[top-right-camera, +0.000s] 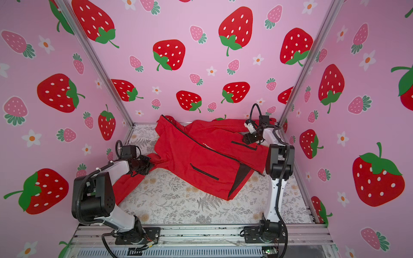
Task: Unzip the jacket
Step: Smooth out the jacket at the center of the board.
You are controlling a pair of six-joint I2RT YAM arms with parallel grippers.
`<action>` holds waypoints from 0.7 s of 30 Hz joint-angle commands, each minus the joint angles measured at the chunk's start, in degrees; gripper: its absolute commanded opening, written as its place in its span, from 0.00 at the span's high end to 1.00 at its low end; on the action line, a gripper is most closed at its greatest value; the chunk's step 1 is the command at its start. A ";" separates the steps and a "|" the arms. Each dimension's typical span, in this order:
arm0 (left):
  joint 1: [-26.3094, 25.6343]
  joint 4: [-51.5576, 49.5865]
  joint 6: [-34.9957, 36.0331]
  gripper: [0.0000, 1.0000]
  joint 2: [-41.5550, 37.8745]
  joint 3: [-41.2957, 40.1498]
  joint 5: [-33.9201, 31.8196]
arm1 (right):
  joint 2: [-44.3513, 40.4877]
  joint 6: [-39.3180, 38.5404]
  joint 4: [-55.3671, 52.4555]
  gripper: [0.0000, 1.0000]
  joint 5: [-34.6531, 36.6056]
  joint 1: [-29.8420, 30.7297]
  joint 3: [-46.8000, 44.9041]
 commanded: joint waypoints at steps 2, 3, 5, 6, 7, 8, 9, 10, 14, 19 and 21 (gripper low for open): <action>0.64 -5.40 10.49 1.00 2.37 7.07 -2.71 | 2.62 -3.08 -1.37 0.22 -0.82 -0.45 3.01; 0.66 -5.99 11.59 1.00 2.90 8.39 -3.03 | 3.34 -2.66 -1.51 0.22 -0.64 -0.44 3.84; 0.65 -6.38 13.37 1.00 3.95 10.66 -3.46 | 4.95 -2.43 -2.97 0.27 -1.19 -0.43 6.09; 0.73 -6.52 14.05 1.00 4.57 11.83 -3.51 | 5.61 -2.39 -3.50 0.34 -1.59 -0.44 7.05; 0.74 -6.61 14.84 1.00 5.27 13.14 -3.24 | 6.13 -2.62 -4.23 0.40 -2.18 -0.41 7.85; 0.77 -6.64 15.73 1.00 5.86 14.16 -3.11 | 6.38 -2.67 -4.84 0.46 -2.64 -0.42 8.27; 0.83 -6.90 16.88 1.00 6.60 15.81 -3.32 | 6.42 -2.80 -5.50 0.56 -3.15 -0.42 8.39; 0.89 -6.97 17.92 1.00 7.29 17.20 -3.60 | 6.13 -3.14 -5.92 0.66 -3.39 -0.44 8.03; 1.08 -6.57 20.99 1.00 9.96 22.63 -4.85 | 3.50 -3.69 -5.94 0.89 -5.53 -1.07 3.86; 0.99 -6.25 22.03 1.00 16.10 31.25 -3.35 | -2.35 -0.29 -4.93 1.00 -6.87 -2.28 -4.83; 0.59 -7.64 23.82 1.00 19.54 36.85 -2.94 | -6.32 2.75 -3.06 1.00 -3.58 -2.79 -10.48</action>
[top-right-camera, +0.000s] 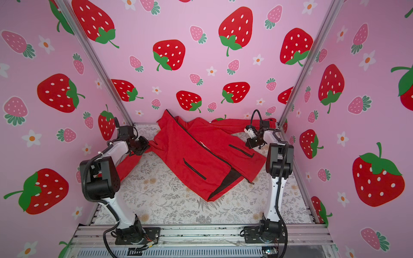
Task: Unzip the jacket
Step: Smooth out the jacket at the center of the board.
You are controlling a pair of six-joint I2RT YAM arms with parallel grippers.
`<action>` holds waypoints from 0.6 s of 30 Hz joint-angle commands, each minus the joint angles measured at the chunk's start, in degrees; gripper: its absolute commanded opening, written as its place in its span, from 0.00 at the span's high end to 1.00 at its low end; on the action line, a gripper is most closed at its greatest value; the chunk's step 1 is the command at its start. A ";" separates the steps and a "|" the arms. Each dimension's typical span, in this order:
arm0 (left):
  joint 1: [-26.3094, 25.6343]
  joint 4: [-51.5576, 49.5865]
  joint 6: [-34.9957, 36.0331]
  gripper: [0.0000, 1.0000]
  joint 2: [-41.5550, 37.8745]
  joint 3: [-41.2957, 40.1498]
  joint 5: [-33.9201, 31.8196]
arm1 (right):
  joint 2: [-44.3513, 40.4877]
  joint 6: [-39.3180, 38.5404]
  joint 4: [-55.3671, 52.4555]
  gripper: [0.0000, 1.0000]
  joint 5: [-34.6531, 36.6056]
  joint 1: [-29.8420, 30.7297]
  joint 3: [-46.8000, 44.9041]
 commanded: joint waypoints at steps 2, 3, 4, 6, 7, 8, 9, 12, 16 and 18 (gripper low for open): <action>-0.99 -2.62 5.39 1.00 6.21 12.17 -1.65 | -9.96 5.69 0.89 1.00 5.33 -2.34 -9.84; -1.41 -2.67 6.35 1.00 8.04 15.11 -1.78 | -12.37 8.34 1.56 1.00 6.22 -3.27 -13.15; -1.76 -2.49 6.72 1.00 9.59 17.08 -1.82 | -14.66 10.96 2.56 1.00 6.04 -4.11 -16.33; -2.38 -3.27 6.57 1.00 13.69 23.90 -1.90 | -19.91 16.84 6.16 1.00 6.99 -4.48 -22.92; -2.57 -3.58 6.31 1.00 15.43 26.31 -1.77 | -21.98 19.55 7.35 1.00 6.91 -4.20 -25.06; -2.64 -3.88 6.06 1.00 17.90 29.89 -1.27 | -24.23 22.46 8.68 1.00 5.57 -3.85 -27.51; -2.65 -4.64 5.61 1.00 20.31 33.79 -0.86 | -26.45 25.33 10.17 1.00 4.89 -2.99 -30.15; -2.46 -9.63 6.81 1.00 27.74 47.62 0.12 | -31.78 27.11 11.10 1.00 4.29 0.99 -35.71; -1.48 -19.66 8.27 0.71 34.98 62.82 -0.61 | -35.53 26.40 9.66 1.00 1.80 5.11 -38.40; -0.18 -20.38 7.75 0.48 32.77 59.89 -1.30 | -36.14 25.62 8.71 1.00 -2.13 5.83 -38.08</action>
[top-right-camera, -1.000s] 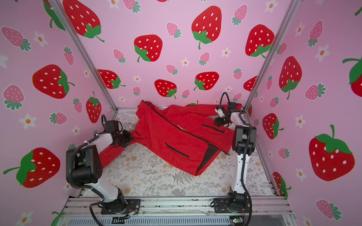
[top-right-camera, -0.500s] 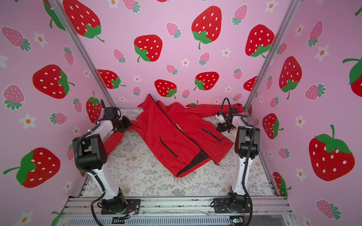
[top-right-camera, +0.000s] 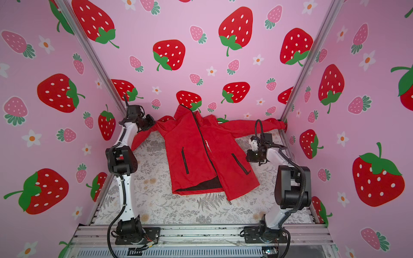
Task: Unzip the jacket
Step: Smooth out the jacket at the center of the board.
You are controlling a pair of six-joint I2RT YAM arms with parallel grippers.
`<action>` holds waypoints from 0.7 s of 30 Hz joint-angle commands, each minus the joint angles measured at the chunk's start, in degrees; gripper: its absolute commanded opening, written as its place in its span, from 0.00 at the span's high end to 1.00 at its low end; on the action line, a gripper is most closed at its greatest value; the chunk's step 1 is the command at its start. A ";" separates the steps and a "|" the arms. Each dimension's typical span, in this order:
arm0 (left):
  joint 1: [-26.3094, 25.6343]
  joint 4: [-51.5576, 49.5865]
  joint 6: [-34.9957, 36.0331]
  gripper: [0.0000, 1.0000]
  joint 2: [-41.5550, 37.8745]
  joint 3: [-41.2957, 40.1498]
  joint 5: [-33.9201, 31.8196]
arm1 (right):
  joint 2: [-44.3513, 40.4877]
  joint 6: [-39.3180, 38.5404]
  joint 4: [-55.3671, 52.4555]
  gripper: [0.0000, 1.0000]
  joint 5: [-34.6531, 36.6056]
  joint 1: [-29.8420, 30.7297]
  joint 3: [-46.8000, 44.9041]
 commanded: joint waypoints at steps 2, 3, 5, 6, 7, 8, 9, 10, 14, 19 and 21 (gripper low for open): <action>3.76 -3.37 -0.05 0.38 -7.40 -7.42 0.28 | -1.67 -0.51 -1.10 1.00 -8.40 1.20 0.70; 4.49 -1.04 -0.13 0.35 -11.20 -13.09 1.83 | -1.46 -1.17 -1.76 1.00 -9.51 1.73 1.36; 5.07 1.04 0.55 0.32 -17.81 -21.83 3.41 | -0.51 -2.65 -4.06 1.00 -10.68 3.11 3.08; 5.00 1.05 1.16 0.30 -21.31 -26.75 3.71 | -0.18 -2.80 -4.65 1.00 -9.98 3.98 3.74; 4.95 1.33 1.33 0.29 -24.35 -30.79 4.26 | -0.21 -2.49 -4.62 1.00 -8.71 4.63 4.00; 4.79 2.04 1.12 0.27 -27.75 -35.93 5.65 | -0.48 -1.53 -3.94 1.00 -7.33 4.97 3.91; 4.61 2.45 0.64 0.27 -31.00 -40.93 7.09 | -0.83 -0.01 -2.87 1.00 -6.62 4.94 3.62; 4.38 2.89 0.36 0.26 -33.73 -45.21 8.05 | -1.16 1.28 -1.93 1.00 -6.20 4.89 3.42; 3.15 4.93 -0.39 0.24 -44.57 -62.35 11.42 | -1.92 3.78 -0.28 1.00 -4.11 4.81 3.97; -0.77 2.68 0.30 0.24 -51.31 -73.10 12.08 | -1.64 4.83 -0.62 1.00 -1.50 4.39 4.97; -2.67 3.06 -0.73 0.24 -52.08 -77.10 10.06 | -2.39 6.78 -0.11 1.00 -0.23 3.96 4.20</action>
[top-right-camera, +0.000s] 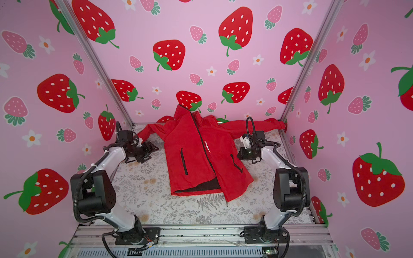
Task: Unzip the jacket
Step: Smooth out the jacket at the center of the board.
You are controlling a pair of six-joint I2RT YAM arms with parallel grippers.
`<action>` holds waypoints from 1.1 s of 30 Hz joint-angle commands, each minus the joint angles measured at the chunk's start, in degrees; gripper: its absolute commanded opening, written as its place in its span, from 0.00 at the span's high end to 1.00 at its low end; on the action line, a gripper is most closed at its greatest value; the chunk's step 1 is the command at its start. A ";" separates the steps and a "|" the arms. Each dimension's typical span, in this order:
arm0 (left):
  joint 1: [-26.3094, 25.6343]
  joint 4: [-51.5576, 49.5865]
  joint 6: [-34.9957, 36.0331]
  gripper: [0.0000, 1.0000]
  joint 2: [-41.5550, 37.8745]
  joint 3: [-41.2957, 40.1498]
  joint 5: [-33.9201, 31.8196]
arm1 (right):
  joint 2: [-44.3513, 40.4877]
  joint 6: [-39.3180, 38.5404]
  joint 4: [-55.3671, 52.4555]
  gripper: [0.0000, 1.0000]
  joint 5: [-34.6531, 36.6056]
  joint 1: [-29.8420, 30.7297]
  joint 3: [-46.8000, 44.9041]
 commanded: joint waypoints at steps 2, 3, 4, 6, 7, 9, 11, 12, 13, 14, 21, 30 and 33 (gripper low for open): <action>-3.57 0.87 -1.26 0.24 -0.23 -6.10 -0.50 | -2.81 3.96 2.41 1.00 2.39 -0.90 -0.60; -4.62 1.47 -1.41 0.24 0.69 -6.95 -0.43 | -3.25 4.43 2.75 1.00 2.47 -0.99 -1.18; -5.48 1.94 -1.37 0.24 1.55 -7.33 -0.32 | -3.59 4.41 2.86 1.00 2.39 -1.08 -1.57; -7.12 2.46 -1.37 0.25 3.34 -7.69 -1.21 | -4.21 4.06 2.73 1.00 2.51 -1.08 -2.24; -7.62 3.04 -1.36 0.25 4.01 -7.85 -1.56 | -4.52 3.97 2.68 1.00 2.51 -1.08 -2.52; -8.00 5.10 -2.28 0.26 5.52 -8.77 -0.87 | -5.27 3.38 2.51 1.00 2.67 -1.08 -2.99; -8.37 8.22 -3.68 0.28 6.15 -10.13 0.91 | -5.72 2.97 2.17 1.00 2.98 -1.08 -3.32; -8.76 8.74 -3.86 0.29 6.41 -10.34 0.80 | -5.84 2.69 2.10 1.00 3.23 -1.08 -3.45; -9.24 8.39 -3.82 0.29 6.75 -10.09 0.26 | -5.94 2.65 1.97 1.00 3.35 -1.08 -3.63; -9.78 8.04 -3.66 0.30 7.19 -9.81 -0.06 | -6.02 2.56 1.97 1.00 3.42 -1.08 -3.85; -11.87 5.64 -2.82 0.51 9.58 -8.25 -2.34 | -6.05 2.12 2.14 1.00 3.77 -1.08 -4.60; -8.11 3.93 -1.67 1.00 5.53 -8.53 -4.31 | -5.09 6.00 3.25 1.00 4.90 -5.11 -5.33; -5.08 2.68 -0.69 1.00 4.05 -8.52 -3.74 | -4.89 7.82 3.60 1.00 4.96 -7.58 -6.52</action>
